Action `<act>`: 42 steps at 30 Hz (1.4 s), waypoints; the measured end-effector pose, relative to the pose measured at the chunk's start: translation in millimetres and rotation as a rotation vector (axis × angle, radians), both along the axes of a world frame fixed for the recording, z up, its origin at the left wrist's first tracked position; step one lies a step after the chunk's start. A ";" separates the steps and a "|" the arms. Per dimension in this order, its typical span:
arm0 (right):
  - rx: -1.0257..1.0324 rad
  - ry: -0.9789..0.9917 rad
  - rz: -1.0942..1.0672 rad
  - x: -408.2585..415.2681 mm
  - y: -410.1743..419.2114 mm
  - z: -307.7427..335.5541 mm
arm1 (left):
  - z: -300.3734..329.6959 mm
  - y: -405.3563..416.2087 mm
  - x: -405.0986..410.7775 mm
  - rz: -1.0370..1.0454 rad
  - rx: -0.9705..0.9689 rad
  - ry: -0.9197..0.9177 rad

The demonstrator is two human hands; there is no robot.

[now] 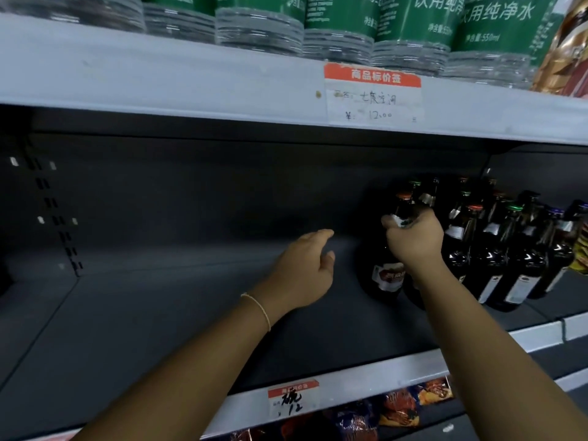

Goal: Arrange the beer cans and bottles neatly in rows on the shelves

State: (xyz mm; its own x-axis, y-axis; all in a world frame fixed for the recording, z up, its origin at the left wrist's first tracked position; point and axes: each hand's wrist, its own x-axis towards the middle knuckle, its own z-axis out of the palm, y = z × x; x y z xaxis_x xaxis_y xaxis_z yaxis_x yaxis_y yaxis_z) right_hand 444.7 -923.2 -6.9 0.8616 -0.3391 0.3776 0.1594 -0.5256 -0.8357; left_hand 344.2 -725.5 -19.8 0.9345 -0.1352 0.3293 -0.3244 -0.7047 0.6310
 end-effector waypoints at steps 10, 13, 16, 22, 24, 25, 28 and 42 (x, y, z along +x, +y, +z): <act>0.091 -0.081 0.131 -47.2 74.8 6.1 | -9.2 45.1 -13.2 0.001 -0.012 0.144; 0.154 -0.060 0.226 -59.4 108.3 10.0 | -16.2 69.3 -20.7 -0.079 -0.065 0.231; 0.170 -0.049 0.315 -73.6 142.4 16.8 | -26.6 96.5 -30.3 -0.079 -0.175 0.289; 0.206 -0.035 0.444 -98.5 207.4 24.8 | -45.2 138.8 -56.4 0.155 -0.371 0.215; 0.201 -0.051 0.459 -104.0 228.3 22.6 | -47.7 152.8 -66.1 0.224 -0.406 0.153; 0.205 -0.050 0.471 -106.6 238.0 21.8 | -48.6 160.8 -70.4 0.243 -0.418 0.133; 0.181 -0.022 0.539 -116.0 265.3 20.8 | -50.7 186.9 -80.3 0.285 -0.448 0.094; 0.112 0.068 0.921 -135.9 365.3 -35.1 | -62.4 298.3 -96.9 0.385 -0.518 0.057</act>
